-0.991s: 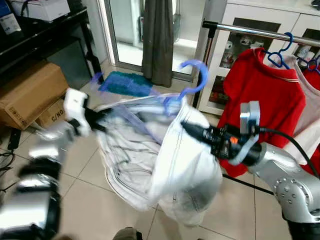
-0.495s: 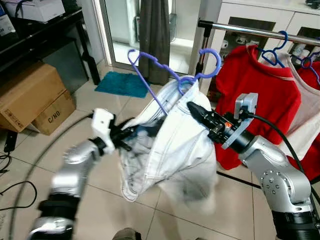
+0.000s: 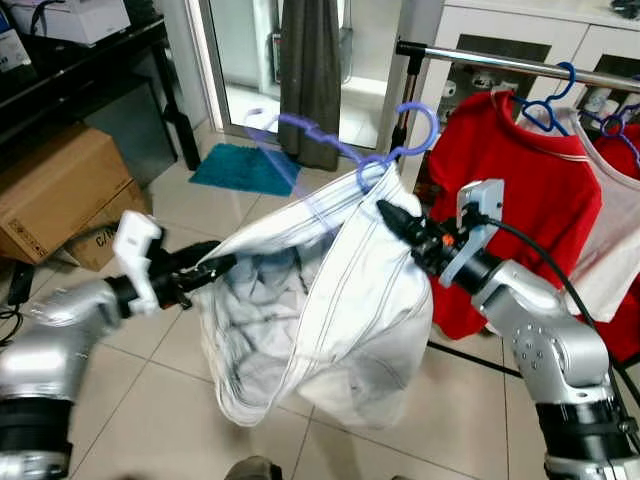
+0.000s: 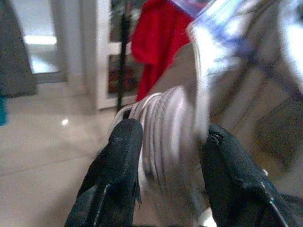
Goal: Hang hanger
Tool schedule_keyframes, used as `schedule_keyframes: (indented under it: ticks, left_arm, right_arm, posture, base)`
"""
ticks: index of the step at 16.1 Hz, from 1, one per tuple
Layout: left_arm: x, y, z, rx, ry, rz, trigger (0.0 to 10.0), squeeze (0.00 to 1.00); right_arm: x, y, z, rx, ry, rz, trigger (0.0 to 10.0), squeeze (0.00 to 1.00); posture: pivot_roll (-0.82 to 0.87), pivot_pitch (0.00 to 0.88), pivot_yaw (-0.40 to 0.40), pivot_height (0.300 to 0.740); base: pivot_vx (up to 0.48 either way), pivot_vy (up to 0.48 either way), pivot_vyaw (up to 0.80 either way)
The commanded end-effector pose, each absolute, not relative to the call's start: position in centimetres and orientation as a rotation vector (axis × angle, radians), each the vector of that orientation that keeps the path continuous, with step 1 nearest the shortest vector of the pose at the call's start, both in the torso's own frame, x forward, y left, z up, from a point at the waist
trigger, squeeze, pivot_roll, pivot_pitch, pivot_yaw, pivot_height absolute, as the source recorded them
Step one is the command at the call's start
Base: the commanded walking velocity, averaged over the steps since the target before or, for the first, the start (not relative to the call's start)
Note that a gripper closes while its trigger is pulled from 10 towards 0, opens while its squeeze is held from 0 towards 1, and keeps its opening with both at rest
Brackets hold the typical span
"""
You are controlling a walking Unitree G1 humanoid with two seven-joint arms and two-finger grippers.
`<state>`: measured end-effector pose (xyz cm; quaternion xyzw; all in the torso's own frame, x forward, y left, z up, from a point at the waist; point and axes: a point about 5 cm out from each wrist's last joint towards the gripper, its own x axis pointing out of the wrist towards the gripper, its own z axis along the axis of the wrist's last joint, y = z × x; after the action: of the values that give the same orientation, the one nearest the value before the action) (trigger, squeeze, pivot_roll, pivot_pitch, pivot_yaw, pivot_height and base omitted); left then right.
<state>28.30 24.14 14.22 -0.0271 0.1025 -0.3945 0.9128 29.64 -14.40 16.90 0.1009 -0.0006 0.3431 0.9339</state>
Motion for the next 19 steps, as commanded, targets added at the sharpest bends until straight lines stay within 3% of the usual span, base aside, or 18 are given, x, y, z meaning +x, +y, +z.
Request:
schedule_keyframes:
  ticks: [1,5,6,10,13,15,19]
  left_arm:
    - [27.9,24.0,14.4,-0.087,0.221,-0.852,10.0,1.00]
    - [28.6,22.9,15.6,-0.032,0.175,-0.896,10.0,1.00]
    - [28.8,22.6,17.7,0.013,0.127,-0.921,10.0,1.00]
    - [30.2,21.5,24.1,0.170,-0.014,-1.038,10.0,1.00]
    - [30.5,20.3,25.0,0.288,0.046,-1.179,10.0,1.00]
    - [30.2,19.8,24.0,0.323,0.150,-1.293,10.0,0.00]
    - [30.6,19.0,23.4,0.319,0.179,-1.391,10.0,0.00]
  right_arm:
    - [30.0,-15.1,18.3,0.187,-0.074,0.672,0.0,0.00]
    - [30.1,-15.2,18.1,0.157,-0.061,0.661,0.0,0.00]
    - [29.9,-15.4,17.8,0.076,-0.043,0.681,0.0,0.00]
    - [28.9,-15.1,17.9,-0.097,-0.011,0.847,0.0,0.00]
    - [28.0,-14.5,18.6,-0.201,-0.004,0.996,0.0,0.00]
    - [27.3,-14.2,19.3,-0.253,-0.015,1.096,0.0,0.00]
    - [26.3,-13.3,19.9,-0.310,-0.016,1.231,0.0,0.00]
  posture:
    - [-0.01,0.000,0.026,0.740]
    - [-0.02,0.000,0.035,0.740]
    - [-0.02,0.000,0.034,0.740]
    - [-0.01,0.000,0.027,0.740]
    - [-0.01,0.000,0.034,0.740]
    - [-0.02,0.000,0.040,0.740]
    - [-0.02,0.000,0.046,0.740]
  base:
    - [0.000,0.000,0.00]
    - [0.000,0.000,0.00]
    - [0.000,0.000,0.00]
    - [0.000,0.000,0.00]
    - [0.000,0.000,0.00]
    - [0.000,0.000,0.00]
    - [0.000,0.000,0.00]
